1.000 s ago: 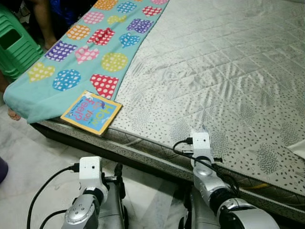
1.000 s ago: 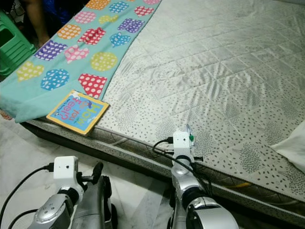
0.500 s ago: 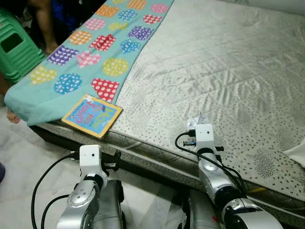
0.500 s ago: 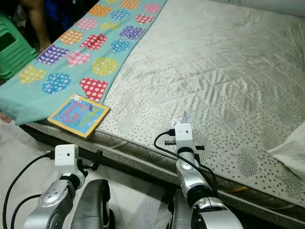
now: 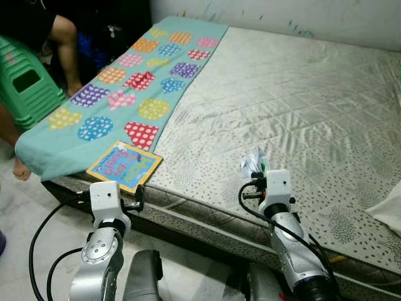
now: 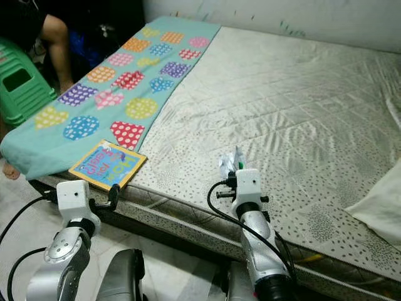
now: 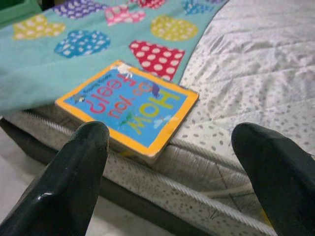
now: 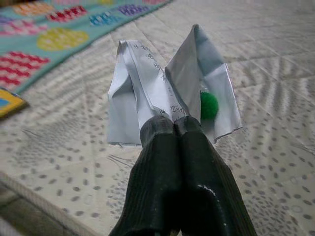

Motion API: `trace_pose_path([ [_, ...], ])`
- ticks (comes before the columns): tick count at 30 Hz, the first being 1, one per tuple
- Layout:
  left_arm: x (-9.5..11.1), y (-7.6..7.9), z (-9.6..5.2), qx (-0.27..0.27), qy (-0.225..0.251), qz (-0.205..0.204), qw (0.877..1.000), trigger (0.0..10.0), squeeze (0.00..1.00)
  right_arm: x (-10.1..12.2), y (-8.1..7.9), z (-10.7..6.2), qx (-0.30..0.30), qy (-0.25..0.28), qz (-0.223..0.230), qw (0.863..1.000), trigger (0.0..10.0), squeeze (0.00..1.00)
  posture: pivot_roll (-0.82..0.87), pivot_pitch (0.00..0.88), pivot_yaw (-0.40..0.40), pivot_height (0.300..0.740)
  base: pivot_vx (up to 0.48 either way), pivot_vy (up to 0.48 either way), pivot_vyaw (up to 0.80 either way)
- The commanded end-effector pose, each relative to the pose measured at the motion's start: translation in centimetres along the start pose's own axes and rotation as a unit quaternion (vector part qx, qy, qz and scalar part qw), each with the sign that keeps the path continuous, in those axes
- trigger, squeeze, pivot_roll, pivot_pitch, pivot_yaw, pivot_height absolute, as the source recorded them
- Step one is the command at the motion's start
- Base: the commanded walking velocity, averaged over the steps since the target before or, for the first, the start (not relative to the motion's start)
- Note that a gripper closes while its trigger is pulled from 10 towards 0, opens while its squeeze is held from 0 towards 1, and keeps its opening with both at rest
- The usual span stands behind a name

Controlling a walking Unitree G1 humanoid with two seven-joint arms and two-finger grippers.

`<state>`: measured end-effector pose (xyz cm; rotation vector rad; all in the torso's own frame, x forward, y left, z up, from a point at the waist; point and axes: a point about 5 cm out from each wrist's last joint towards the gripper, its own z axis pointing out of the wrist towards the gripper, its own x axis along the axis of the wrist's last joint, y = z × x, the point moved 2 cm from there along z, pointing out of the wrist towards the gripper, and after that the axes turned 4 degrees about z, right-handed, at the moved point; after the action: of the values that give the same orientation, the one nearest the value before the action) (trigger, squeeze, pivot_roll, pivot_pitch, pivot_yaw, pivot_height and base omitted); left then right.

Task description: Clean up the room

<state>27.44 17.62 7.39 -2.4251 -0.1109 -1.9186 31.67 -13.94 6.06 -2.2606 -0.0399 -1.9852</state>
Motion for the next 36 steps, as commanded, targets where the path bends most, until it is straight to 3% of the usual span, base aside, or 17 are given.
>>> trace_pose_path([
  [1, -0.4, 0.0, 0.2, -0.002, -0.004, 0.000, 1.000, 10.0, 0.00, 0.0, -0.4, -0.3, 0.014, -0.004, 0.014, 1.000, 0.0, 0.00, -0.07, 0.000, 0.008, 0.601, 0.000, 0.000, 0.00],
  [6, -0.1, 0.2, 0.4, 0.003, 0.005, 0.001, 1.000, 10.0, 0.00, 0.6, -0.7, -0.8, 0.026, -0.006, 0.038, 0.999, 0.0, 0.00, -0.09, 0.000, 0.018, 0.601, 0.000, 0.000, 0.00],
  [9, 0.4, 0.0, 0.3, 0.022, 0.020, 0.001, 1.000, 10.0, 0.00, 1.6, -0.7, -1.4, 0.037, 0.000, 0.053, 0.998, 10.0, 0.00, -0.09, 0.000, 0.023, 0.601, 0.000, 0.000, 0.00],
  [29, 0.7, 0.2, 0.9, 0.013, 0.040, -0.007, 0.999, 10.0, 0.00, 3.1, -1.2, -1.2, 0.058, 0.006, 0.076, 0.995, 10.0, 0.00, -0.08, 0.000, 0.008, 0.601, 0.000, 0.000, -0.06],
  [36, 0.7, 0.4, 1.1, 0.011, 0.042, -0.010, 0.999, 10.0, 0.00, 3.3, -1.1, -1.0, 0.056, 0.008, 0.076, 0.996, 10.0, 0.00, -0.08, 0.000, 0.003, 0.635, 0.000, 0.000, -0.42],
])
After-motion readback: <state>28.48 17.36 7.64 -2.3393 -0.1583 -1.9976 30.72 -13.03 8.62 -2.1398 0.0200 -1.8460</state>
